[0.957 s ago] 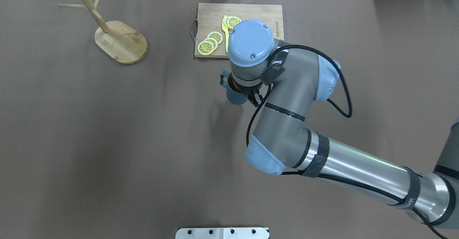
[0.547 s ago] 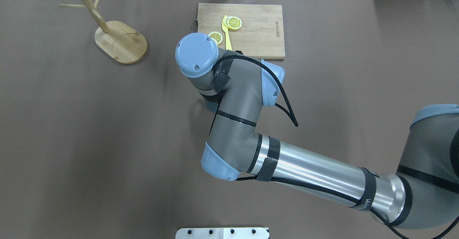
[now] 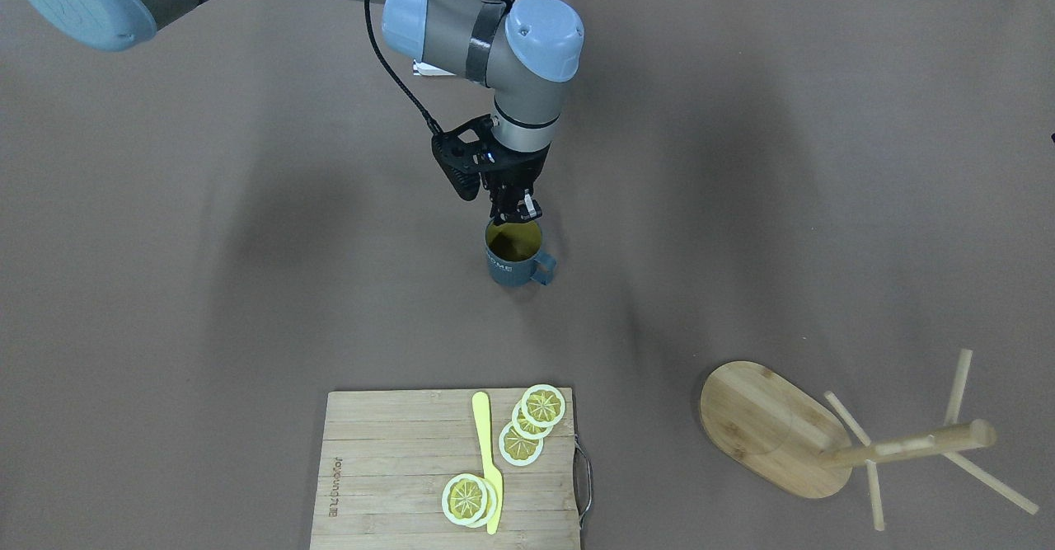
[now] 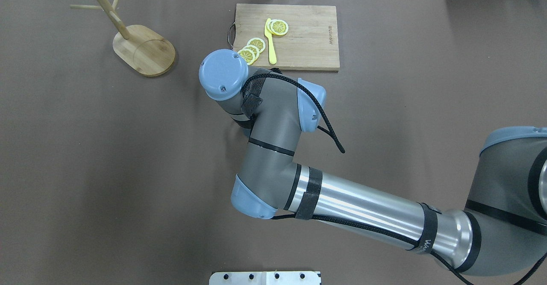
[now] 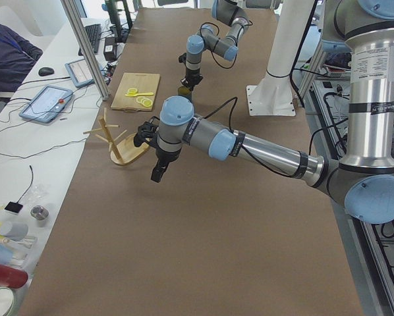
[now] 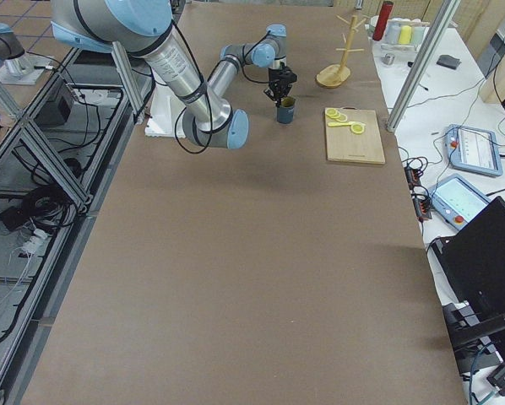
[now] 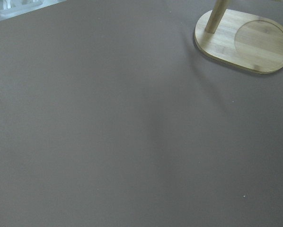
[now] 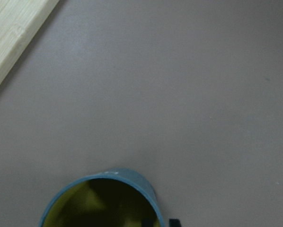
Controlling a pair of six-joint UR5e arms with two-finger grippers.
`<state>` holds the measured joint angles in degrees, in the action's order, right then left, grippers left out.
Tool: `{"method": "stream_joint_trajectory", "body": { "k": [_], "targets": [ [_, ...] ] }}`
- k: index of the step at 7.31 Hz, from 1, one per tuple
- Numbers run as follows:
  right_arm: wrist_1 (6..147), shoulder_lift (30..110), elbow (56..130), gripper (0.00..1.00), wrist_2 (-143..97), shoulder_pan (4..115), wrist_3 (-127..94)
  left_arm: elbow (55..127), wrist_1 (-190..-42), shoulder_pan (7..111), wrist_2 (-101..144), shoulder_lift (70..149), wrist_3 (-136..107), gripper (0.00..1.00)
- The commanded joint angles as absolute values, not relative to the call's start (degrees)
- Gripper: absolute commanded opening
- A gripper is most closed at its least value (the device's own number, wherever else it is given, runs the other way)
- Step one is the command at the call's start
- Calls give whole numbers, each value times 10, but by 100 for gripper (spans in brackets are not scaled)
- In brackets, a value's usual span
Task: Hang cup on storage rack
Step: 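Carry the blue mug with the right gripper toward the table center, then set the blue mug down upright and withdraw the right gripper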
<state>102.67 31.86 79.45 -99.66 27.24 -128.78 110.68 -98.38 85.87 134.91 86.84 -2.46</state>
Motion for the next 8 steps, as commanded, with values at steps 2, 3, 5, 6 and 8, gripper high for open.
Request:
{"method": "stream_joint_trajectory", "body": {
  "k": [2,3,5,6,8],
  "targets": [
    [1046,315,823,100,-978,284,-1215,1107,-984,859,1351,867,-25,99],
    [1047,323,846,100,-981,303,-1202,1108,-984,859,1361,867,-25,99],
    [1047,384,933,100,-986,332,-1150,1107,-1052,857,1363,865,-36,99],
    [1046,434,988,100,-997,350,-1107,1104,-1088,851,1362,873,-65,99],
    [1045,533,1075,100,-1059,407,-995,1101,-1172,790,1361,885,-67,99]
  ]
}}
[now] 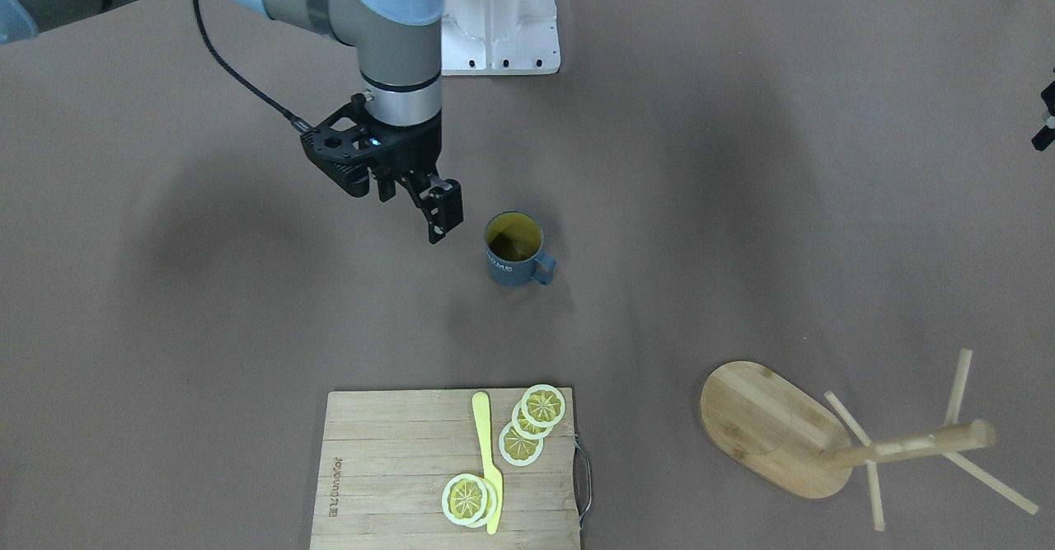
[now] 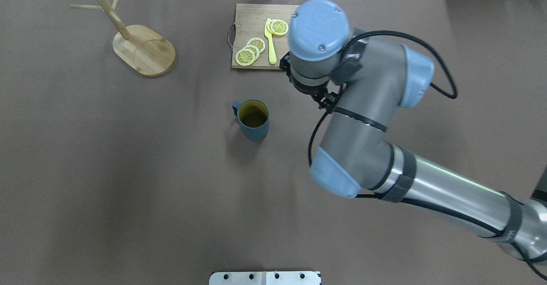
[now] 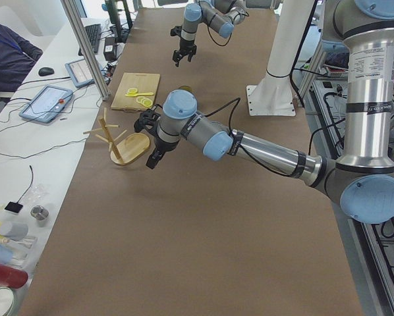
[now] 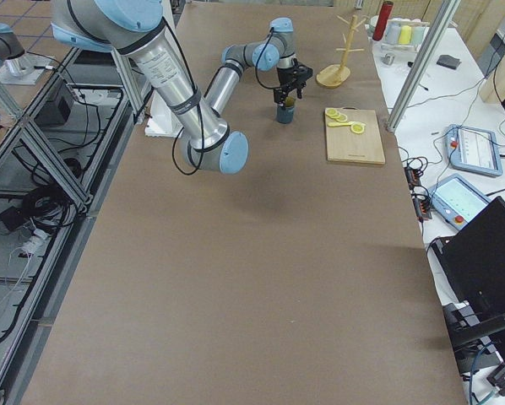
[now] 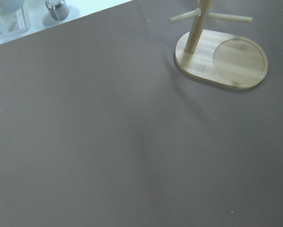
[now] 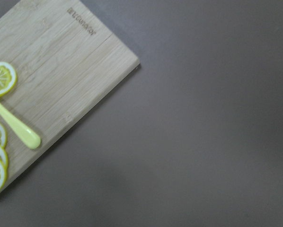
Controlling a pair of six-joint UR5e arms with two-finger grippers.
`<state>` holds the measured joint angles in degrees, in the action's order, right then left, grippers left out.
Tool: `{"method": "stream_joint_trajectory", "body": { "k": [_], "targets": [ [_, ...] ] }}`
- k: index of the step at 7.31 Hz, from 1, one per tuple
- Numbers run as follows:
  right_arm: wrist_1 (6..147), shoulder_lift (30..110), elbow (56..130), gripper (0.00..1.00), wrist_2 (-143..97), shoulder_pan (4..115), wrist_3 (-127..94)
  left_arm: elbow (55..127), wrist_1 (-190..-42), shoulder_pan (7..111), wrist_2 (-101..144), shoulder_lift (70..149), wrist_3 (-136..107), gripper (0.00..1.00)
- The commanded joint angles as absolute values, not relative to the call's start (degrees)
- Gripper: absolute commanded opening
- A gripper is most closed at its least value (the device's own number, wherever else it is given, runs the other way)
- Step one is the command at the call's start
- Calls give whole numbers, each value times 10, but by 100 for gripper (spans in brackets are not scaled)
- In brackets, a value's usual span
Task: Hang cup on storage rack
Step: 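Set the blue mug down upright and withdraw the right gripper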
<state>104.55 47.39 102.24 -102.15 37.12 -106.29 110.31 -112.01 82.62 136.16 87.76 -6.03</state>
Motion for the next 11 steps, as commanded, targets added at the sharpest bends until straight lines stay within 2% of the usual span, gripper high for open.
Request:
{"method": "stream_joint_trajectory", "body": {
  "k": [1,3,4,7,9,11],
  "targets": [
    [1045,554,1097,100,-1083,434,-958,1101,-1192,774,1361,889,-70,99],
    [1038,636,1140,100,-1116,485,-812,1095,-1241,752,1361,902,-70,99],
    [1035,690,1144,100,-1137,524,-702,1084,-1257,716,1357,921,-69,99],
    [1027,789,1136,100,-1220,659,-398,1053,-1286,684,1324,974,-89,99],
    [1026,842,1112,100,-1245,741,-216,1026,-1316,651,1290,1018,-91,99],
    [963,895,1047,100,-1279,831,-40,983,-1438,564,1177,1020,-93,99]
  ]
}}
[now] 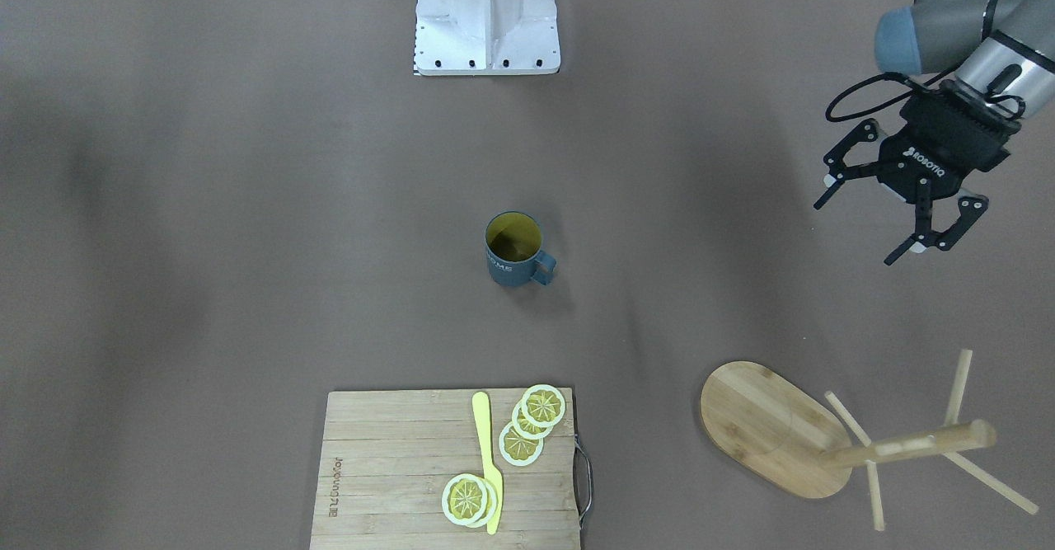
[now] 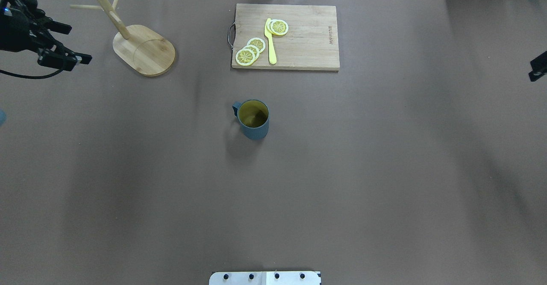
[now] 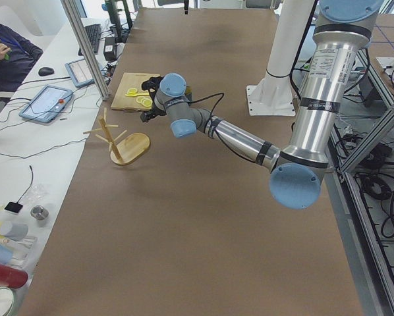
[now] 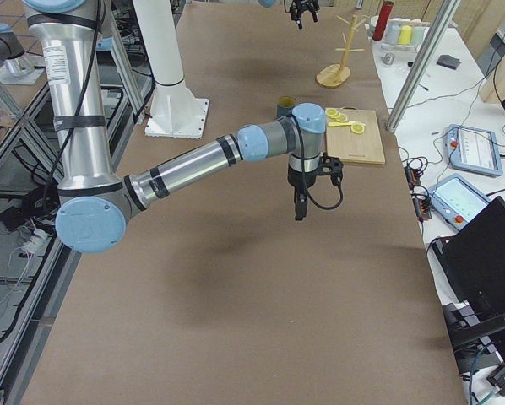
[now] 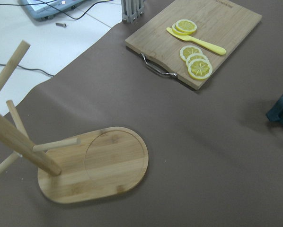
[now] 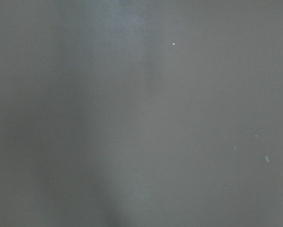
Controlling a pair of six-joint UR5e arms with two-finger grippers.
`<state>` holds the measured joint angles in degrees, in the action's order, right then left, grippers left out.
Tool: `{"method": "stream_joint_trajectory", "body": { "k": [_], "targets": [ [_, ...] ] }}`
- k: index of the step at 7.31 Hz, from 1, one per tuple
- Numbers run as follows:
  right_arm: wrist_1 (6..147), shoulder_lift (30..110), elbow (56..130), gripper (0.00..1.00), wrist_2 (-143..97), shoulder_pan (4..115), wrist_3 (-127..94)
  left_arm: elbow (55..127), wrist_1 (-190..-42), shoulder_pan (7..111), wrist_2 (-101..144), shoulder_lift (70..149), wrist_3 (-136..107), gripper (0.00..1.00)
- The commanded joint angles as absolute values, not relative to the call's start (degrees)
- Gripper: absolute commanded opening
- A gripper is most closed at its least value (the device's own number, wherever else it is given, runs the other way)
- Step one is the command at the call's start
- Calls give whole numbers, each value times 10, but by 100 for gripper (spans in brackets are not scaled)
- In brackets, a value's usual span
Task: Hang cup on storage rack
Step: 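Reach the left gripper toward the blue mug's handle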
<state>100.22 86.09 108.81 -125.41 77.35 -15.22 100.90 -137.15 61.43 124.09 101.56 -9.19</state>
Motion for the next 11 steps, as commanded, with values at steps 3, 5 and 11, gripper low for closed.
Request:
{"method": "stream_joint_trajectory", "body": {
  "k": [3,5,11],
  "targets": [
    [860,983,975,100,-1310,915,82,973,-1450,480,1074,1050,-94,98],
    [841,1026,967,100,-1311,945,87,962,-1450,446,1043,1064,-95,98],
    [842,1027,973,100,-1317,947,77,833,-1574,327,921,1141,-306,97]
  ]
}}
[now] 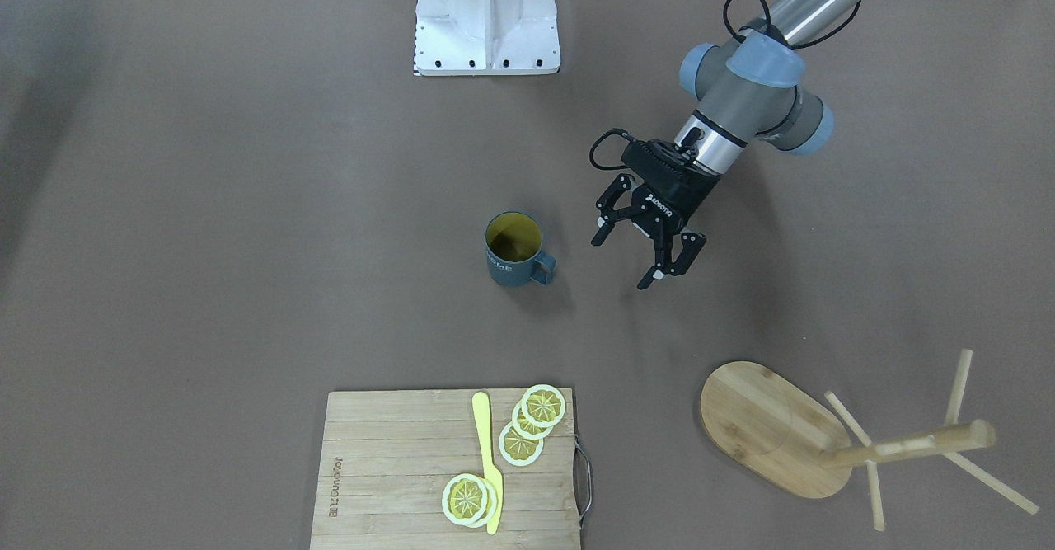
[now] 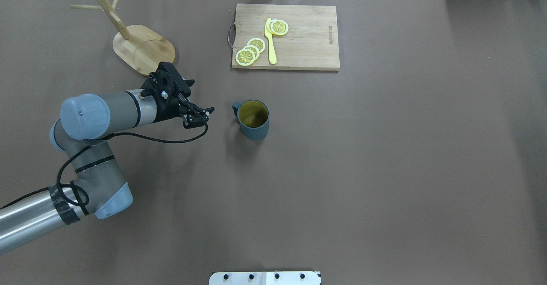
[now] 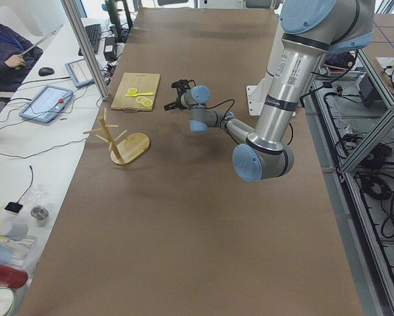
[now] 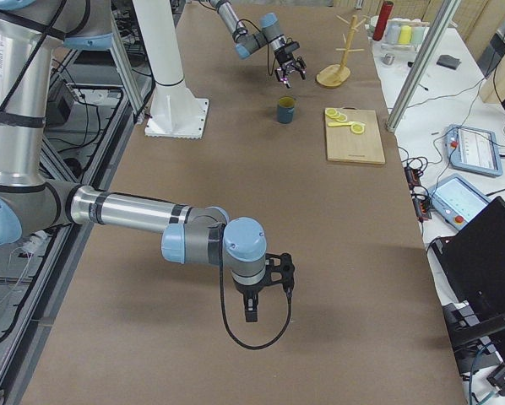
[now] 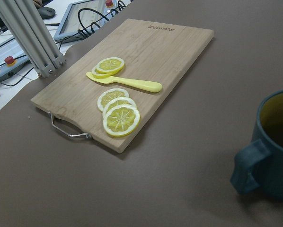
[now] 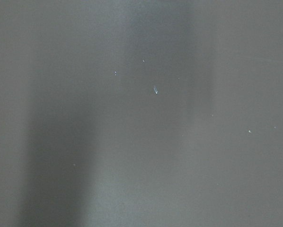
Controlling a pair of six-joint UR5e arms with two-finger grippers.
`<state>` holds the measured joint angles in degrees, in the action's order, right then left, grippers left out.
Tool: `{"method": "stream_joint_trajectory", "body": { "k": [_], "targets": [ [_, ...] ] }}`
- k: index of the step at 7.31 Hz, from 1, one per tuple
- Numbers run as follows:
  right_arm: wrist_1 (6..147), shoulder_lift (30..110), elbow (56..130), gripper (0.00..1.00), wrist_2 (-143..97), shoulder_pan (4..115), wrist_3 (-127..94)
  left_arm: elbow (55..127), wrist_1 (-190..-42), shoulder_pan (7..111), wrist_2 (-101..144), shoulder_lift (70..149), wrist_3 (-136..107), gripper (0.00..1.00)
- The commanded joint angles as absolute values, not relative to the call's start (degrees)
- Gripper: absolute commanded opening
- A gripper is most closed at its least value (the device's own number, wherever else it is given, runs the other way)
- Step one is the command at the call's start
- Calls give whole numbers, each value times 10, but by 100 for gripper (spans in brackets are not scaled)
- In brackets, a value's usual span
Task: Hang cup on storage rack
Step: 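Reach the left gripper toward the blue mug's handle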
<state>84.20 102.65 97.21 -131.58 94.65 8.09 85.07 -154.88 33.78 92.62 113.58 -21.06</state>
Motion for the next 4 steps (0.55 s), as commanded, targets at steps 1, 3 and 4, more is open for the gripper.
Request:
{"method": "stream_joint_trajectory", "body": {
  "k": [1,3,4],
  "targets": [
    [842,1027,973,100,-1317,947,76,830,-1570,326,923,1141,-366,97],
    [842,1027,974,100,-1317,947,76,813,-1568,306,920,1153,-437,96],
    [842,1027,974,100,-1317,947,76,796,-1566,303,918,1171,-442,96]
  ]
}}
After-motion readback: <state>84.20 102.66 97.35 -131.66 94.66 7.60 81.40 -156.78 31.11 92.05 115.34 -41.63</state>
